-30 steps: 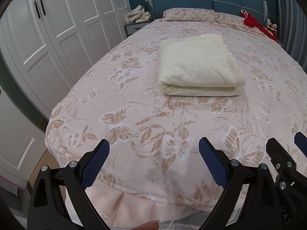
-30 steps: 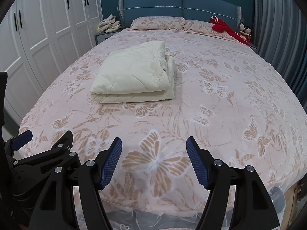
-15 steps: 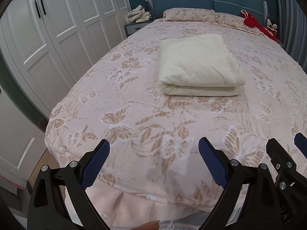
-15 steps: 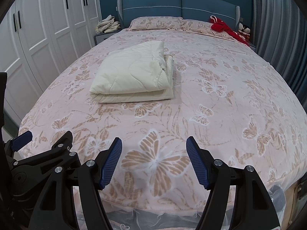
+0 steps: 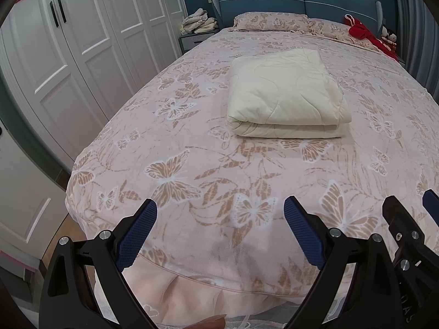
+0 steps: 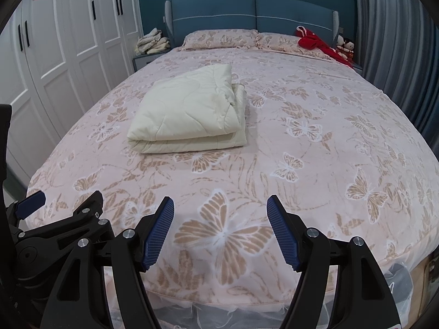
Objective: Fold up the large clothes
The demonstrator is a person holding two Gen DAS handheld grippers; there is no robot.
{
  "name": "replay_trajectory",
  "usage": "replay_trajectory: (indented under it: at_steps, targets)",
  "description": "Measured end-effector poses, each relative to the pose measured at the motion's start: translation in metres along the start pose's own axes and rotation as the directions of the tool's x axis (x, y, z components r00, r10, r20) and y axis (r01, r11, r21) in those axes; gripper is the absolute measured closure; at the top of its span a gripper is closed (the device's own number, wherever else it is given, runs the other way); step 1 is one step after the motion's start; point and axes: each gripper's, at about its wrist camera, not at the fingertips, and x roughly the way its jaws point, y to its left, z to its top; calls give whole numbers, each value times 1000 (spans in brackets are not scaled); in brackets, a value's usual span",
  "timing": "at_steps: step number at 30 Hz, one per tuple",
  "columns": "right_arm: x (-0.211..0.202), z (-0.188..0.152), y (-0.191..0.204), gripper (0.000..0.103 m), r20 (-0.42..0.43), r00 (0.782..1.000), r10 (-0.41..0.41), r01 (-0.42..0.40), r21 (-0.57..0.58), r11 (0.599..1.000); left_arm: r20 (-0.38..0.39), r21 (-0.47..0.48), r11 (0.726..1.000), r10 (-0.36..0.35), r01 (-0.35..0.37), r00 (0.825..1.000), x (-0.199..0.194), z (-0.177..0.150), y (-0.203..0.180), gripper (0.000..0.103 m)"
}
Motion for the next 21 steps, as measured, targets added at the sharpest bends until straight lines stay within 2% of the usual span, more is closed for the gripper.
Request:
replay_trajectory:
  at_steps: [4,21]
  targets:
    - [2,0,-4,20,2,1000,7,-8,53,999,0,-21,1000,-6,6,1000,-1,0,2,12]
    - [7,-3,4,18,-5,1000,7,-6,26,1000,5,-18,1000,4,-4,1000,2,-4,2,11]
